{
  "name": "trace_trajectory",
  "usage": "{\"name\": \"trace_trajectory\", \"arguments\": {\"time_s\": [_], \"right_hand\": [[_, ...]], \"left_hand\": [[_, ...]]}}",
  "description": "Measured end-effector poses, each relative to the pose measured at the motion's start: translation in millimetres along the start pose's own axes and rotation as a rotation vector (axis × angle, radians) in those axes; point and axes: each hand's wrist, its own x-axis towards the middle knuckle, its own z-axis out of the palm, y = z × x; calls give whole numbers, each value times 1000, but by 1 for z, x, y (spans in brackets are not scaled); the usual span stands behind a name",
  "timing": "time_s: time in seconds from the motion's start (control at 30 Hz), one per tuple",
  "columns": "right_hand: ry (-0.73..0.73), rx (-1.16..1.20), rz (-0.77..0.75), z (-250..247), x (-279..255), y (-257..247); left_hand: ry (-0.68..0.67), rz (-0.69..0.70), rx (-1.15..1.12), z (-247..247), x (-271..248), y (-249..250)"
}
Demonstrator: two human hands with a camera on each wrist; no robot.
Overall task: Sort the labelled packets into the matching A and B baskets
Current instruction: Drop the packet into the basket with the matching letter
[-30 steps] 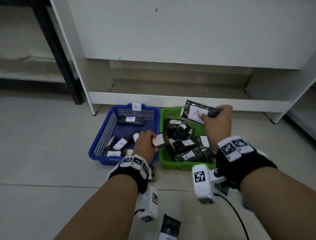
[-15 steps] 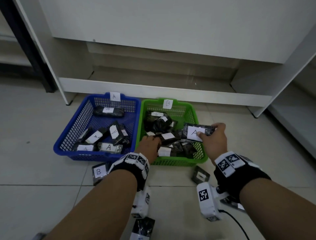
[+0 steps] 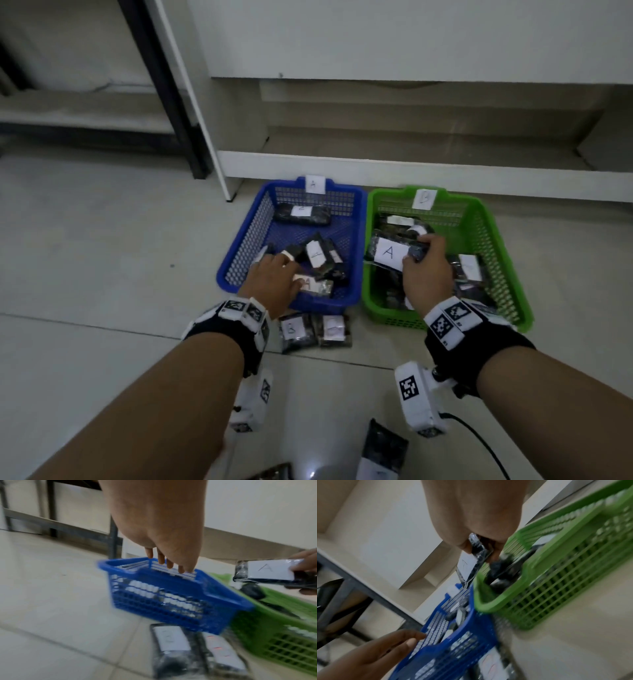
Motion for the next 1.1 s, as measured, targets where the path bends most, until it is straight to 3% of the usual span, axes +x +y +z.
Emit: {"name": "trace_trajectory", "arguments": {"time_s": [0.13, 0.27, 0.43, 0.6, 0.77, 0.97, 1.1], "right_hand": [[-51, -20, -67, 56, -18, -28], [-106, 78, -66, 91, -26, -57], [-118, -34, -158, 125, -13, -92], [-76, -149, -224, 168, 24, -118], [-157, -415, -224, 197, 51, -119], [-220, -584, -174, 220, 65, -105], [-481, -732, -38, 220, 71, -92]], "left_hand": [[87, -87, -74, 0, -35, -58], [91, -55, -200, 10, -41, -79], [144, 34, -216, 38, -35, -84], [308, 109, -240, 68, -42, -90], [458, 217, -250, 80, -31, -97], [554, 191, -299, 85, -25, -92], [609, 198, -286, 91, -22, -91]]}}
